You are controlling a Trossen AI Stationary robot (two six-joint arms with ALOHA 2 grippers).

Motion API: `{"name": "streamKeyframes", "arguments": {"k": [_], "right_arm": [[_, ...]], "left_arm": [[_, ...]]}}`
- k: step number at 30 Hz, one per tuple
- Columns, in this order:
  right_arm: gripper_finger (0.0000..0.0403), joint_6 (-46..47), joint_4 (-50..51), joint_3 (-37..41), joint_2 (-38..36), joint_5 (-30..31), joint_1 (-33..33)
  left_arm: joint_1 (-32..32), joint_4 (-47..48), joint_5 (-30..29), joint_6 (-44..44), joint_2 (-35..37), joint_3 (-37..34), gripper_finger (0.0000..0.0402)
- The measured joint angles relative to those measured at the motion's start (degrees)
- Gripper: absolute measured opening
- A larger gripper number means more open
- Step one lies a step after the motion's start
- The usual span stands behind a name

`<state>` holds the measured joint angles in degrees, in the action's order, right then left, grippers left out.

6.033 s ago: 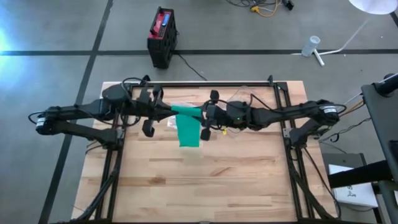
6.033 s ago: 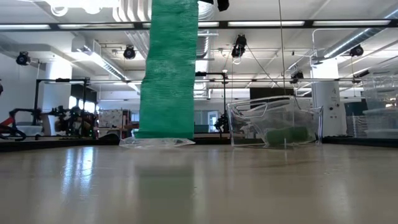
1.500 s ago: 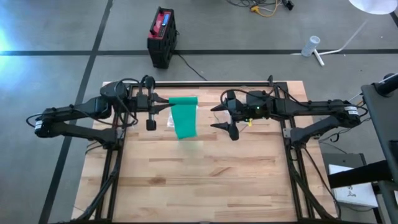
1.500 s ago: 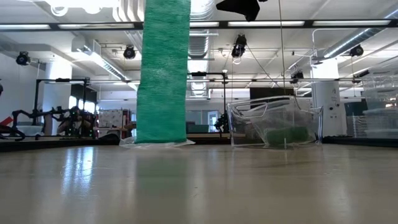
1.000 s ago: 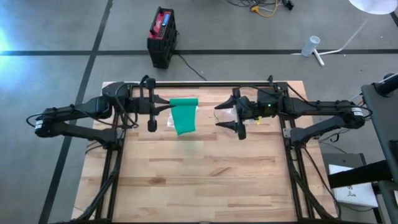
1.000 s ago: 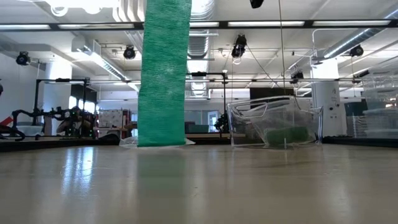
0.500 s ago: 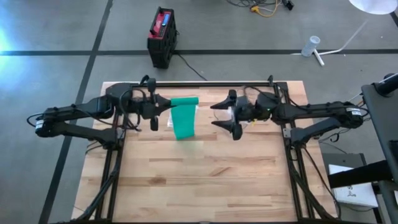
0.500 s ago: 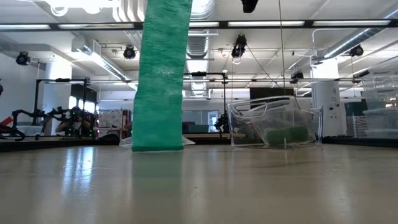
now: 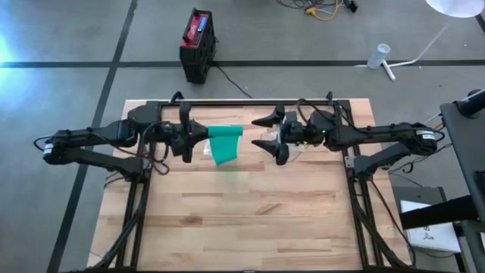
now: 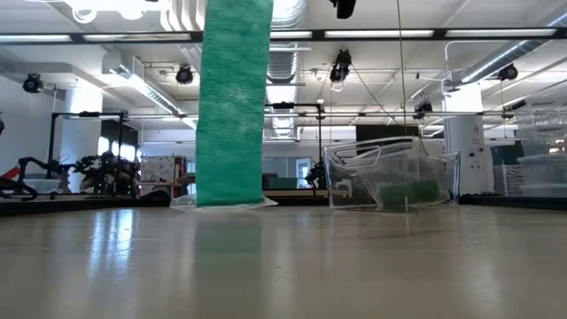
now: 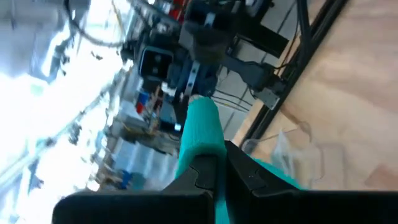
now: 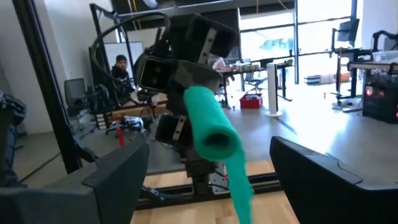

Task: Roll bandage
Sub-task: Roll the dark green bandage

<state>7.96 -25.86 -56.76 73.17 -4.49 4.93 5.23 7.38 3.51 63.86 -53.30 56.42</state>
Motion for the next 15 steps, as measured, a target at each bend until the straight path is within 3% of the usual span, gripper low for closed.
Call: {"name": "streamKeyframes", "arguments": {"k": [7, 15], "right_arm": [[0.0321, -3.1, -0.2, -0.1, -0.4, 0.0, 0.0], [0.0329, -5.2, -0.6, -0.1, -0.4, 0.0, 0.1]], "left_arm": [[-1.8, -0.1, -1.4, 14.4, 0.1, 0.0, 0.0000], [-1.9, 0.0, -4.2, 21.4, -0.2, 0.0, 0.0000]]}}
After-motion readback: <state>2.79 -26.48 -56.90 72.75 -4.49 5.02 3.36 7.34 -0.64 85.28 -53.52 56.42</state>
